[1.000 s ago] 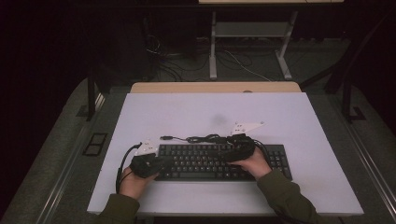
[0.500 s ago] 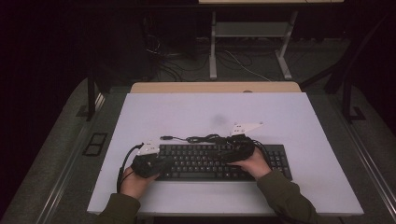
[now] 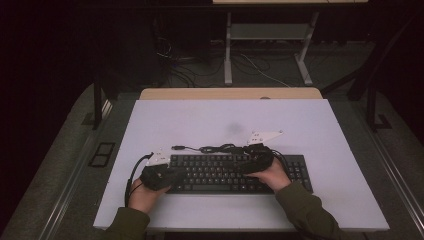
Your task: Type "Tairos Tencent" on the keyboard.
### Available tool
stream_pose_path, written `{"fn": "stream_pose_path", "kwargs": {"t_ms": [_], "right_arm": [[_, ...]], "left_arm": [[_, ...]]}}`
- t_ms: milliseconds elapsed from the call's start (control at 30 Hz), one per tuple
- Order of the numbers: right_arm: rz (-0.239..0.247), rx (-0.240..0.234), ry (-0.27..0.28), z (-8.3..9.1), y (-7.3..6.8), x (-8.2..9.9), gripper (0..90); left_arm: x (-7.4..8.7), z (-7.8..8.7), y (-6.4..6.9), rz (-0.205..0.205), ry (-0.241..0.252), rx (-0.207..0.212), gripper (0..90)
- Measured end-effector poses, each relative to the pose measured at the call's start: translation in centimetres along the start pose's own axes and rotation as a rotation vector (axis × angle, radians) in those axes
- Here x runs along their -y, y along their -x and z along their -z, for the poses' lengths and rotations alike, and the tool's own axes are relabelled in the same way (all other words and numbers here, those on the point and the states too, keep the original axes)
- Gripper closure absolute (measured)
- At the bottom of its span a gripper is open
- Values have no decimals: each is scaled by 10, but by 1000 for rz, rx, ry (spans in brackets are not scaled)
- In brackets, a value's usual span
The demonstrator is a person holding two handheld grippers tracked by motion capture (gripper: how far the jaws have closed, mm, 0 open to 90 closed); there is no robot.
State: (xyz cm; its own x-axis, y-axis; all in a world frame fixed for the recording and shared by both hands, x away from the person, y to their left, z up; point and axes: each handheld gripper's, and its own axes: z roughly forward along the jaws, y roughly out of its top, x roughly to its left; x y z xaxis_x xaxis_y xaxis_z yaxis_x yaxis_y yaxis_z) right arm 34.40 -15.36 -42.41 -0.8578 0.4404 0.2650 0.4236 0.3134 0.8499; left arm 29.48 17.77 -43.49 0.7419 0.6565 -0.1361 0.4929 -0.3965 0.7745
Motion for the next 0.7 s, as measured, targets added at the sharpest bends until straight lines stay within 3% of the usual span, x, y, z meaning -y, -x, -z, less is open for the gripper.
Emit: {"fn": "stream_pose_path", "kwargs": {"t_ms": [700], "right_arm": [[5, 19, -15, -1, -1, 0, 322]], "left_arm": [[-6, -4, 8, -12, 44, 45, 478]]}}
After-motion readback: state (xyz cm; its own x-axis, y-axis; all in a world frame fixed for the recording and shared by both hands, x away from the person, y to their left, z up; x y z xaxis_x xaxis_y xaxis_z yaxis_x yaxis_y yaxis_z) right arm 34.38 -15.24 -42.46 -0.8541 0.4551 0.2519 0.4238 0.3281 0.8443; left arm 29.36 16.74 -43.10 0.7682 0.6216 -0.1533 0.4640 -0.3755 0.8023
